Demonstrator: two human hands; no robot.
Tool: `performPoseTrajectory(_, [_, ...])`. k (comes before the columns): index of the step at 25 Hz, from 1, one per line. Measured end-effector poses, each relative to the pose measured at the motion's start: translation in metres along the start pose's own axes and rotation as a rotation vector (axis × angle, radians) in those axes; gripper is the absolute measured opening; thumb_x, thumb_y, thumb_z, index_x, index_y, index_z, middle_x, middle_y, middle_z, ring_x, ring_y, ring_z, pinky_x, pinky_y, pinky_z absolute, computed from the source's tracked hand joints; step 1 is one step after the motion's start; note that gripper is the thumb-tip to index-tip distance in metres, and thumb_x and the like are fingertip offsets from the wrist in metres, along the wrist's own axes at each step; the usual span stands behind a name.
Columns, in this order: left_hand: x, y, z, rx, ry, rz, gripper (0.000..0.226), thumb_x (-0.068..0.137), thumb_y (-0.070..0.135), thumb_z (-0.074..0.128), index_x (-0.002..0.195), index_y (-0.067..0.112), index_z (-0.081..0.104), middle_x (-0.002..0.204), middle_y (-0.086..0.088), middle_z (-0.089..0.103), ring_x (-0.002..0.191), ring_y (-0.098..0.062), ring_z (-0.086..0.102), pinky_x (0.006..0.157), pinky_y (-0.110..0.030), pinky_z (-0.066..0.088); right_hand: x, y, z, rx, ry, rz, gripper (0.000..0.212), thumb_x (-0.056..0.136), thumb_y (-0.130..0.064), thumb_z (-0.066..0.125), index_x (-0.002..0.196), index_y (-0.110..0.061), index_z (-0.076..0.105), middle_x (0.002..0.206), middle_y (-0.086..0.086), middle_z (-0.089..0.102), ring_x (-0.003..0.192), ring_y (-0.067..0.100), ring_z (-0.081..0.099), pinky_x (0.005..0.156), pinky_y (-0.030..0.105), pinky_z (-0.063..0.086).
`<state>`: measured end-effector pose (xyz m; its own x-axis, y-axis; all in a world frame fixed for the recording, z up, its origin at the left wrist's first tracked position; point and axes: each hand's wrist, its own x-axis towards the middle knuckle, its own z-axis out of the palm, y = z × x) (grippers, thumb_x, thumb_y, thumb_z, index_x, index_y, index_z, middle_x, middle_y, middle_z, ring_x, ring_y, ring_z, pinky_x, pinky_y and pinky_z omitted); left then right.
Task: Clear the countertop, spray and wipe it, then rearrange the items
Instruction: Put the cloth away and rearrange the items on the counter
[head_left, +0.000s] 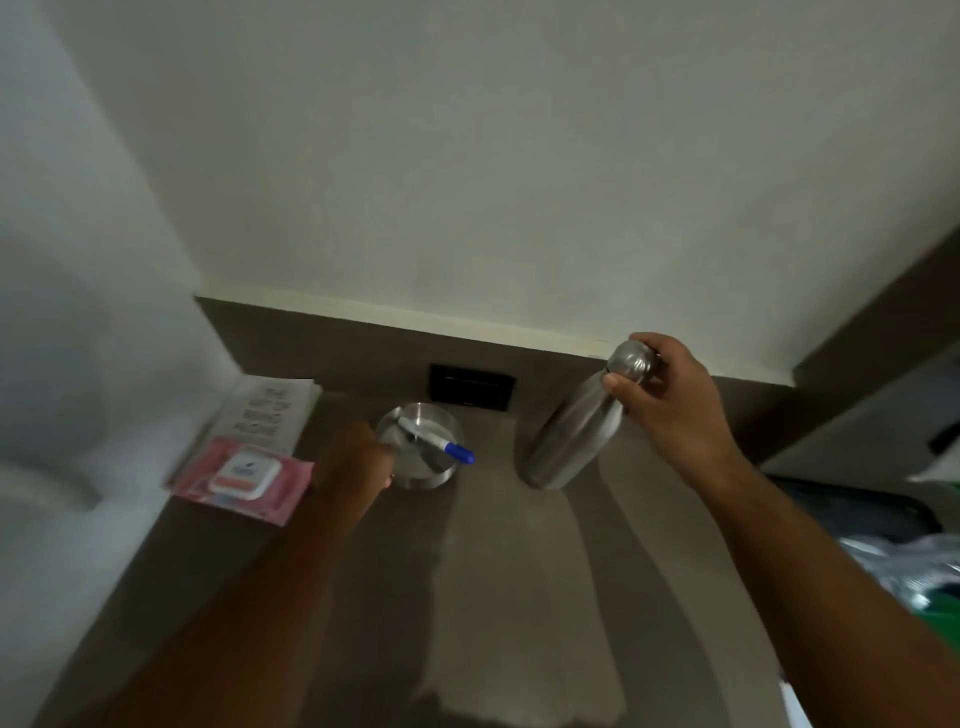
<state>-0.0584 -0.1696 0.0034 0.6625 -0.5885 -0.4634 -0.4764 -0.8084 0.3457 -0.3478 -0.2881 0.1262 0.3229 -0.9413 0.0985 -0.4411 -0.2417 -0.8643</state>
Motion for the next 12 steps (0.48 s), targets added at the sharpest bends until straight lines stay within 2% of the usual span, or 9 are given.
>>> performPoseTrajectory(2, [-0.015,0.034,0.042,-0.264,-0.093,-0.001,0.029,0.084,0.006,0.065,0.106,-0.013,0.061,0.087,-0.026,0.067,0.073,-0.036,0.069,0.058,-0.034,0.053,-0.005,0.027,-0.042,-0.044,0.061,0.045,0.048,0.083,-0.02,0.075,0.125,-0.025,0.052,0.109,-0.009,0.061,0.098,0.006,0.062,0.083,0.022,0.051])
performPoseTrajectory(3, [-0.024,0.052,0.064,-0.357,-0.105,-0.01,0.025,0.087,0.006,0.06,0.104,-0.013,0.059,0.08,-0.026,0.066,0.06,-0.032,0.066,0.047,-0.029,0.047,-0.006,0.039,-0.061,-0.061,0.1,0.065,0.049,0.082,-0.02,0.075,0.126,-0.024,0.053,0.107,-0.011,0.06,0.096,0.004,0.062,0.082,0.018,0.05])
performPoseTrajectory(4, [-0.032,0.07,0.085,-0.41,-0.115,-0.011,0.023,0.089,0.007,0.056,0.103,-0.01,0.057,0.079,-0.026,0.065,0.055,-0.029,0.063,0.041,-0.025,0.042,-0.006,0.049,-0.077,-0.077,0.133,0.078,0.05,0.082,-0.021,0.076,0.127,-0.023,0.053,0.105,-0.012,0.06,0.093,0.0,0.061,0.079,0.014,0.048])
performPoseTrajectory(6, [-0.048,0.109,0.121,-0.47,-0.17,0.013,0.019,0.091,0.009,0.052,0.104,-0.004,0.054,0.083,-0.025,0.067,0.054,-0.027,0.063,0.038,-0.025,0.043,-0.006,0.065,-0.103,-0.112,0.175,0.084,0.053,0.081,-0.021,0.077,0.129,-0.02,0.053,0.106,-0.011,0.062,0.09,-0.002,0.061,0.076,0.006,0.045])
performPoseTrajectory(7, [-0.055,0.127,0.136,-0.475,-0.195,0.027,0.017,0.091,0.01,0.051,0.102,-0.003,0.054,0.08,-0.023,0.069,0.052,-0.025,0.063,0.04,-0.027,0.047,-0.006,0.072,-0.111,-0.128,0.188,0.079,0.053,0.081,-0.022,0.077,0.129,-0.02,0.053,0.106,-0.009,0.062,0.09,-0.001,0.061,0.077,0.006,0.044])
performPoseTrajectory(9, [-0.066,0.157,0.159,-0.454,-0.24,0.024,0.018,0.093,0.014,0.05,0.098,-0.002,0.058,0.071,-0.018,0.07,0.047,-0.021,0.062,0.043,-0.027,0.05,-0.005,0.082,-0.121,-0.173,0.219,0.06,0.048,0.082,-0.024,0.076,0.125,-0.024,0.053,0.105,-0.009,0.063,0.091,0.005,0.062,0.079,0.014,0.045])
performPoseTrajectory(12, [-0.072,0.193,0.185,-0.525,-0.316,-0.036,0.026,0.095,0.012,0.047,0.106,-0.008,0.06,0.082,-0.023,0.071,0.05,-0.021,0.063,0.035,-0.021,0.045,0.0,0.091,-0.129,-0.258,0.273,0.048,0.042,0.084,-0.026,0.073,0.12,-0.027,0.052,0.098,-0.011,0.061,0.088,0.006,0.06,0.077,0.02,0.044])
